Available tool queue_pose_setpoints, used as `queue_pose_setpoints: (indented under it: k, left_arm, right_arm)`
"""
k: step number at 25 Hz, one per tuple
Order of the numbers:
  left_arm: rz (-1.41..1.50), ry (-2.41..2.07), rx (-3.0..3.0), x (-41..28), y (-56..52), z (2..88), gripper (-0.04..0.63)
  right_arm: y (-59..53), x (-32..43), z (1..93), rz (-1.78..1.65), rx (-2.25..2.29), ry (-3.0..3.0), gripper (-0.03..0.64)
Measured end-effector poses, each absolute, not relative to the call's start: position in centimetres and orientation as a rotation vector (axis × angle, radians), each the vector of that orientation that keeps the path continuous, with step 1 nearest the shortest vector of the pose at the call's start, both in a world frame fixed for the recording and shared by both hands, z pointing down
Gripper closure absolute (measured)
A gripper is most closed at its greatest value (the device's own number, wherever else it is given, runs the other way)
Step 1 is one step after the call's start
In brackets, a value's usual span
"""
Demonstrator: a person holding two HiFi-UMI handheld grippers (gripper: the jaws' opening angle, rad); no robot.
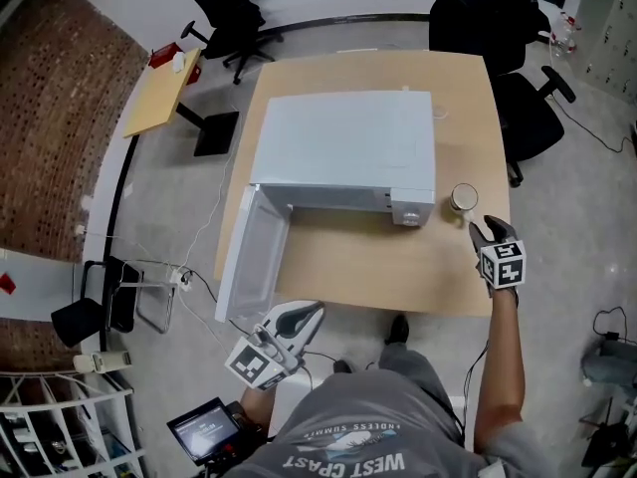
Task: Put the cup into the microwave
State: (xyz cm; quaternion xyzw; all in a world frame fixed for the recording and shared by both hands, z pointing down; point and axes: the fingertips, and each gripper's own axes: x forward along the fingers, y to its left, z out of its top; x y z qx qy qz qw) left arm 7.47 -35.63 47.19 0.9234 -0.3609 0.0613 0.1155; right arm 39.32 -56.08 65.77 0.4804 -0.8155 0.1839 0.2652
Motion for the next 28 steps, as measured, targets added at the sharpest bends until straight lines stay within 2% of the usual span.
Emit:
queue_pose_setpoints:
  k: [11,14,16,28]
  left_arm:
    - [0.236,-1.105,2.646,8.0,-37.1,48.8,0.574]
    - [0.243,-1.119,2.619,8.0,-37.0,48.9,0.575]
    - [0.239,-1.13,2.609,7.9,-36.8,48.9,0.575]
    - [0.197,-1.139,2.648,7.0,-34.5,48.4,0.575]
  right_arm:
    - [-60.5,40.3,78.2,0.615,1.175,-2.09,0.463]
    - [-61.2,40.2,78.1,0.53,1.205,-2.091,0.473]
    - [-61.3,40.3,77.8,0.488,1.234,-2.089,0.538]
    - [-56.6,38.3,72.4,0.442,1.281,-2.212,0.546]
